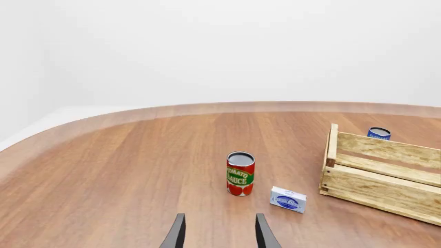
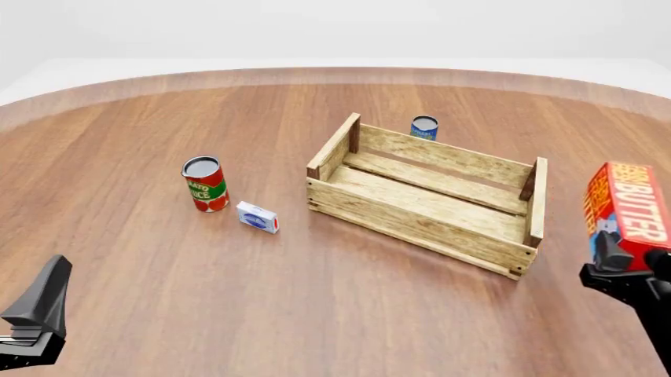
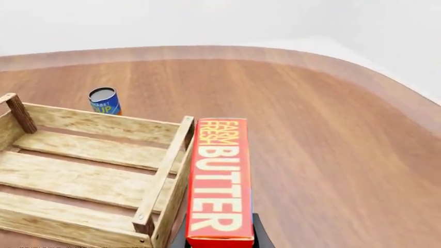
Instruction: Pick up the butter and put it in the tray.
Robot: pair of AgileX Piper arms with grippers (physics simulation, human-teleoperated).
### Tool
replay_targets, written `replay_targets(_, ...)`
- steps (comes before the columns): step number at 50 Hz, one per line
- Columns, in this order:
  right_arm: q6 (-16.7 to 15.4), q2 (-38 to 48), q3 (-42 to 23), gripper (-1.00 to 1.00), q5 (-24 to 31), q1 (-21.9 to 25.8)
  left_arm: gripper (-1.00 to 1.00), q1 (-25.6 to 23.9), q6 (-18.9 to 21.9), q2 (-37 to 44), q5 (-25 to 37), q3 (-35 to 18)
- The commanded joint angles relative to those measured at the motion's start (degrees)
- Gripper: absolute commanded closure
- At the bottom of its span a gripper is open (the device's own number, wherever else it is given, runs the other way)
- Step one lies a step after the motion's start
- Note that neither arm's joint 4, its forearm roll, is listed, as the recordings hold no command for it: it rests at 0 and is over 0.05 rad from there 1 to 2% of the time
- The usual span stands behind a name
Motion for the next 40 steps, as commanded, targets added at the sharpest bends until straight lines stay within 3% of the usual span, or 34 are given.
replay_targets(1, 0.21, -19.9, 0.0, 1.0, 16.9, 1.15, -1.0, 0.0, 0.0, 0.0, 0.0, 0.0)
replay_targets(12, -0.16, -33.46, 0.0, 1.0, 28.44, 2.04, -1.0, 0.0, 0.0, 0.0, 0.0, 0.0)
replay_targets(21, -0.45, -36.55, -0.02, 1.0, 30.63, 3.48, -1.0, 0.0, 0.0, 0.0, 0.0, 0.0)
replay_targets(31, 0.2, -35.84, -0.16, 1.0, 29.46, 4.87, -1.0, 0.0, 0.0, 0.0, 0.0, 0.0)
replay_targets(40, -0.18, -39.72, -3.99, 1.0, 35.94, 7.15, -1.0, 0.0, 0.0, 0.0, 0.0, 0.0)
